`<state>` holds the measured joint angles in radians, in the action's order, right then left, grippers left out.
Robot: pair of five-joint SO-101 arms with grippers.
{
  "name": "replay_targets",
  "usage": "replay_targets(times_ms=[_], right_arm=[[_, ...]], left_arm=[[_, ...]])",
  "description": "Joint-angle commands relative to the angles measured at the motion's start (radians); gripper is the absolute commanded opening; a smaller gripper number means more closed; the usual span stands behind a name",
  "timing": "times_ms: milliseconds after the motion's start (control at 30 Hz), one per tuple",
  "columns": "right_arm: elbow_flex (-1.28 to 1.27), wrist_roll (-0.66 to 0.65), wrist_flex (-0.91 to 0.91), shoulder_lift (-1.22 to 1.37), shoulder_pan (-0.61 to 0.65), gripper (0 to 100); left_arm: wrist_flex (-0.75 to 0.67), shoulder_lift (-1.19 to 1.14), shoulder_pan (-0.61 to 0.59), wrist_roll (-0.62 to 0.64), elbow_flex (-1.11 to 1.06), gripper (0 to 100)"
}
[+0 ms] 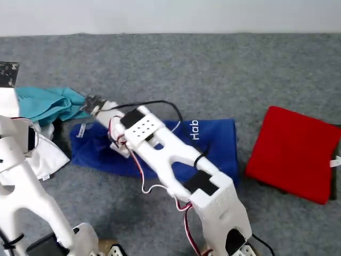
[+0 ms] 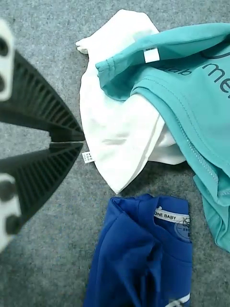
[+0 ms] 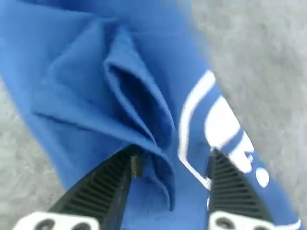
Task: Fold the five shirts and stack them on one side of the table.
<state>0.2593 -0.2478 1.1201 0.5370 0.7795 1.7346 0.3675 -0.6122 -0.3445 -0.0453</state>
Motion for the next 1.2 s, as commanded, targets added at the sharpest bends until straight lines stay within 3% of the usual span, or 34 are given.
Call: replay_targets(times_ms=[0,233,733,967,1167], right_arm=[[0.074,0.041,0.031,-0.025,-0.033,21.2],[0.201,0.041,0.174,-0.044,-0.004,0.5],[0.227,0.041,0.001,0.142,0.035,2.4],[0.229,0.041,0.177,0.185,0.124,2.1],[0.304,0.043,0.225,0.157,0.077,2.5]], left_arm=[[0.02,0.041,0.0,-0.008,0.004,1],[0.02,0.041,0.0,-0.008,0.004,1],[0.02,0.043,0.037,-0.003,0.002,1],[0.02,0.043,0.037,-0.003,0.002,1],[0.02,0.043,0.037,-0.003,0.002,1]])
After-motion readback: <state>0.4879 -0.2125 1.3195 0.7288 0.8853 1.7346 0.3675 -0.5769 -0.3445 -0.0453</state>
